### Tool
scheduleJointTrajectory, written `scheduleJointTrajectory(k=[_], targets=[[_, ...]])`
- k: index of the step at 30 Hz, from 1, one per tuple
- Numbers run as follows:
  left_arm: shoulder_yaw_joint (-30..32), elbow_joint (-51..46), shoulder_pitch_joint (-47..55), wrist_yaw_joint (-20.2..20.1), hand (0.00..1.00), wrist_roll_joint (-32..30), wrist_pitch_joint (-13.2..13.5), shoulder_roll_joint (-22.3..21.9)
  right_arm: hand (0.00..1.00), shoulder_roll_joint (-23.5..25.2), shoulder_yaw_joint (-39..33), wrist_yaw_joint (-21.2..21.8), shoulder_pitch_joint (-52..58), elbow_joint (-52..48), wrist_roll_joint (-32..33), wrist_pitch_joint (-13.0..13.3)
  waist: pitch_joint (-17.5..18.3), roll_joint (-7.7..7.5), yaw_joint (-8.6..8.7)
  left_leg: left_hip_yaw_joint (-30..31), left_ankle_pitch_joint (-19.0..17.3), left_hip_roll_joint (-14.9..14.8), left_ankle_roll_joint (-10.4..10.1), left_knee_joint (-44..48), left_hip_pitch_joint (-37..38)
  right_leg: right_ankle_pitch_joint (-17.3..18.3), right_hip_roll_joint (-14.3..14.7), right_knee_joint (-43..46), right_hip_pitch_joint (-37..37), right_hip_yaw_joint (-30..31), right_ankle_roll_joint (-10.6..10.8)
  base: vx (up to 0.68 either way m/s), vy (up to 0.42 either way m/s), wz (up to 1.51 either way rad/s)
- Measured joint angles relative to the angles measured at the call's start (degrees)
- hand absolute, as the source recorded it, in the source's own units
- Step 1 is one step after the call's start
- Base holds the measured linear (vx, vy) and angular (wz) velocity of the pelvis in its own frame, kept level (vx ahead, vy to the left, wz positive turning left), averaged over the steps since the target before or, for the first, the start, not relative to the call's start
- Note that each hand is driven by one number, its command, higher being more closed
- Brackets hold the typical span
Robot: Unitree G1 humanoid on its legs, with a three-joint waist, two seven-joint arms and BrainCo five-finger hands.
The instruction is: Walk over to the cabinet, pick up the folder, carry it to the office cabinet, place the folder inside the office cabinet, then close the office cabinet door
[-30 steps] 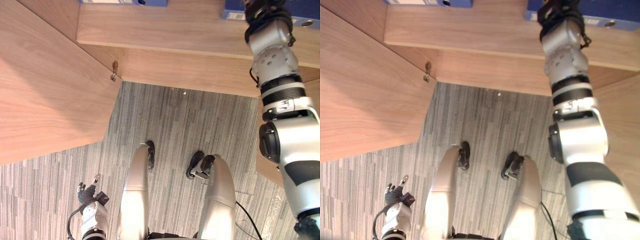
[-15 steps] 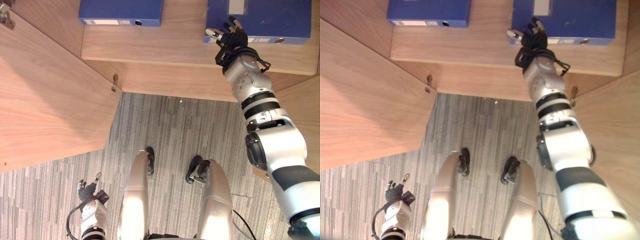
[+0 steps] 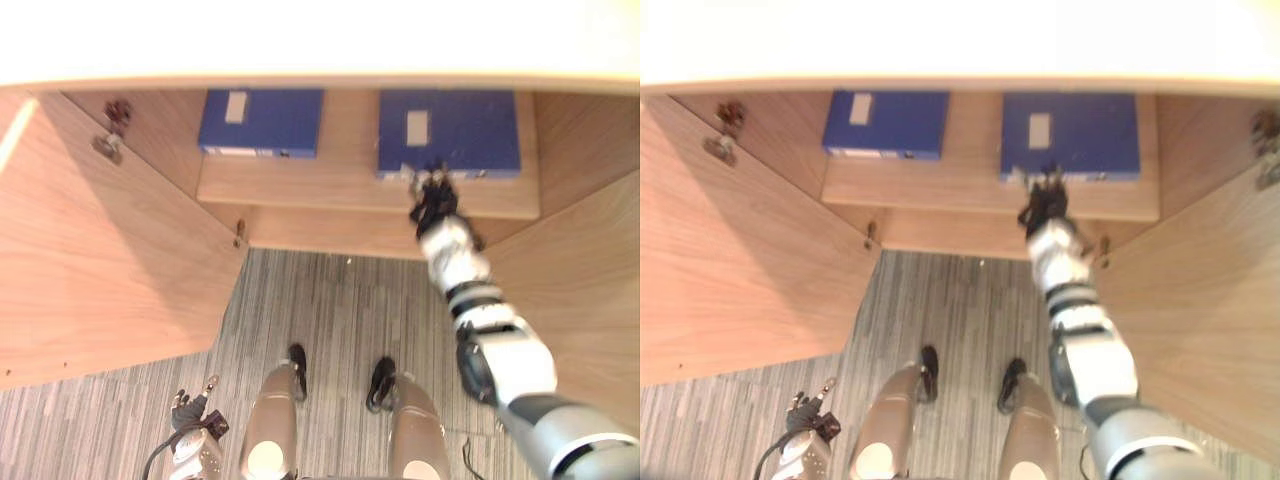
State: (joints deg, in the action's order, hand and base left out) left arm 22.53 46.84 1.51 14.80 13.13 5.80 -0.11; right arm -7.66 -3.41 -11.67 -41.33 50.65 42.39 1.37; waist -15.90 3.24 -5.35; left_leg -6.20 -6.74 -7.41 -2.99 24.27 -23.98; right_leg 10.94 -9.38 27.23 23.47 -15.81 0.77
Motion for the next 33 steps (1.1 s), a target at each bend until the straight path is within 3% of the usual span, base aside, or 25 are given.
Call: scheduleJointTrajectory(k=[2, 6, 9, 14, 18, 21, 22, 25, 26, 28, 33], targets=[[-2.2, 1.2, 0.4, -0.9, 0.00, -2.6, -0.1, -0.9, 0.00, 5.4, -2.7, 1.3, 10.0, 1.9, -2.3, -0.5, 2.4, -0.58, 0.22, -0.6, 3.0, -0.4, -0.7, -7.6, 5.0, -3.1, 1.9, -7.6, -4.8, -1.0, 0.1, 0.18, -0.034, -0.03], [-5.0, 2.9, 0.5, -2.0, 0.00, -6.5, -0.3, -3.3, 0.00, 10.9, -9.4, 2.6, 22.5, 4.2, -5.8, -1.4, 6.5, -1.19, 1.32, -1.8, 6.2, -0.4, -1.7, -16.5, 11.4, -5.9, 3.5, -14.4, -9.9, -1.4, 1.1, 0.14, -0.038, -0.10], [-6.0, 4.3, 0.0, -2.1, 0.00, -8.2, -0.4, -3.3, 0.00, 12.2, -14.2, 3.2, 30.8, 5.8, -6.5, -1.3, 9.6, -1.88, 3.00, -3.5, 7.6, -0.3, -2.2, -21.3, 16.4, -8.4, 4.6, -20.3, -14.6, -1.0, 1.8, 0.12, 0.004, -0.21], [-4.9, 7.6, 0.1, -2.0, 0.00, -9.9, -1.0, -3.7, 0.00, 12.5, -21.4, 4.4, 37.3, 7.9, -6.4, -1.3, 12.2, -2.28, 3.14, -4.8, 7.6, 0.1, -2.2, -23.3, 21.3, -10.2, 5.1, -25.0, -20.0, 0.2, 2.1, 0.03, 0.026, -0.11], [-2.1, 9.5, 1.3, -2.5, 0.00, -12.1, -1.9, -3.8, 0.00, 12.6, -23.2, 4.6, 39.9, 8.7, -7.9, -1.4, 13.6, -2.41, 3.26, -7.1, 7.5, -0.1, -2.2, -24.0, 24.3, -11.2, 5.7, -26.6, -22.2, 2.3, 1.8, -0.03, 0.008, -0.30], [-1.0, 9.3, 1.4, -2.7, 0.00, -13.6, -2.0, -3.8, 0.00, 12.7, -24.0, 3.6, 40.2, 8.7, -11.2, -1.4, 13.1, -2.78, 3.10, -9.0, 4.1, -1.6, -1.4, -18.0, 24.3, -11.4, 6.6, -26.0, -22.9, 4.8, 1.5, -0.09, -0.009, -0.43], [0.8, 9.3, 1.5, -2.7, 0.00, -13.6, -2.0, -4.0, 0.00, 12.7, -24.2, 2.6, 40.2, 8.5, -12.1, -1.3, 12.9, -2.54, 3.04, -9.1, 0.8, -3.1, -1.3, -11.8, 22.7, -11.0, 7.5, -25.1, -22.8, 6.7, 1.0, -0.12, -0.008, -0.75], [4.4, 9.3, 2.0, -2.4, 0.00, -13.6, -2.0, -4.2, 0.00, 12.7, -24.1, 0.7, 40.2, 8.5, -12.2, -0.8, 12.9, -2.52, 2.59, 0.9, -4.6, -4.4, 0.2, -0.8, 18.6, -9.7, 10.0, -22.3, -20.8, 11.7, -0.1, -0.12, 0.012, -0.87], [5.2, 9.3, 2.4, -2.3, 0.00, -13.6, -2.0, -4.3, 0.00, 12.7, -24.0, 0.1, 40.2, 8.5, -12.3, -0.4, 12.9, -2.45, 2.62, 7.4, -6.8, -3.5, -0.4, 0.3, 18.0, -9.7, 11.1, -21.3, -19.3, 13.9, -0.1, -0.14, 0.098, -1.14], [5.8, 9.4, 2.6, -2.1, 0.00, -13.6, -2.0, -3.9, 0.00, 12.7, -23.8, -0.3, 40.3, 8.5, -13.7, -0.1, 12.9, -2.37, 2.98, 11.8, -9.5, -1.8, -2.2, -0.5, 18.4, -9.9, 11.8, -20.7, -17.2, 16.7, 0.2, -0.09, 0.175, -1.07], [4.6, 9.6, 3.5, -1.5, 0.00, -13.8, -2.0, -3.6, 0.00, 12.6, -23.6, -1.4, 41.0, 7.8, -14.4, -0.2, 13.5, -2.98, 3.26, 4.5, -8.4, 0.3, -0.6, -5.7, 20.9, -15.0, 9.3, -24.9, -16.5, 20.7, 1.5, 0.02, 0.154, -0.70]])
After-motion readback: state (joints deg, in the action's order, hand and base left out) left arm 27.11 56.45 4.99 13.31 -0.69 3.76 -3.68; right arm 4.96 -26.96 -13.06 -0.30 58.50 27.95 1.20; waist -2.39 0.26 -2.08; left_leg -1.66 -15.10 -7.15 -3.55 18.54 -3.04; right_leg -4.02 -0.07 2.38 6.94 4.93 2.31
